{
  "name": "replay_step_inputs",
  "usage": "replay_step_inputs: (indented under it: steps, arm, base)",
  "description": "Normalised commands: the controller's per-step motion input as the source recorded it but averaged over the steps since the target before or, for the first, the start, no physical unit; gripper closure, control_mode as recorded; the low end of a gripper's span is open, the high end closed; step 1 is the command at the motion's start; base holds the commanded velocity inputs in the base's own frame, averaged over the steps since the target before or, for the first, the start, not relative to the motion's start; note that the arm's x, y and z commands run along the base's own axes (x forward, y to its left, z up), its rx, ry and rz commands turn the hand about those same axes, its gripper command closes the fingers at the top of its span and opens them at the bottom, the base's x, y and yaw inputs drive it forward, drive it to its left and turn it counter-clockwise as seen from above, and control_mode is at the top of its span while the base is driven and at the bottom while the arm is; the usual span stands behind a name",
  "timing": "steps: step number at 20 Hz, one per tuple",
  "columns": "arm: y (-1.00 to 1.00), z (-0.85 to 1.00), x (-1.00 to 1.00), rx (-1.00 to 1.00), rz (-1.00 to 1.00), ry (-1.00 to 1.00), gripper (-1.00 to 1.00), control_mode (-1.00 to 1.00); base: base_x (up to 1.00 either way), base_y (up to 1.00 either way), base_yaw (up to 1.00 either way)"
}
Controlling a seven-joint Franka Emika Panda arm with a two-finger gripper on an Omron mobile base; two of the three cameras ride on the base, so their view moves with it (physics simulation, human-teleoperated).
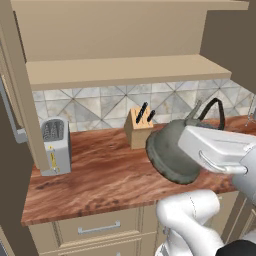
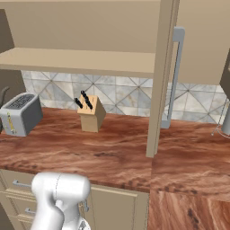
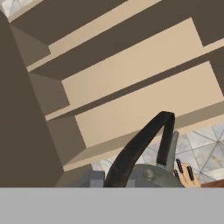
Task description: Open the cabinet, pick the kettle from the cabinet, and place it in the sink.
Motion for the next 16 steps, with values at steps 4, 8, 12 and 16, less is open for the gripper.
replay_step_inputs:
  steps: [4, 8, 12, 16]
  arm:
    - [-0.23, 0.0, -0.36, 0.04, 0.0, 0.0, 1.0, -1.0]
    - [-0.11, 0.0, -0.37, 0.03, 0.0, 0.0, 1.0, -1.0]
    - [-0.11, 0.0, -0.47, 0.02, 0.0, 0.0, 1.0, -1.0]
    - [-0.04, 0.0, -0.12, 0.01, 0.0, 0.0, 1.0, 1.0]
  base:
    - [0.0, 0.0, 0.0]
    - [0.0, 0.0, 0.0]
    - [0.0, 0.0, 0.0]
    - [-0.38, -0.13, 0.0]
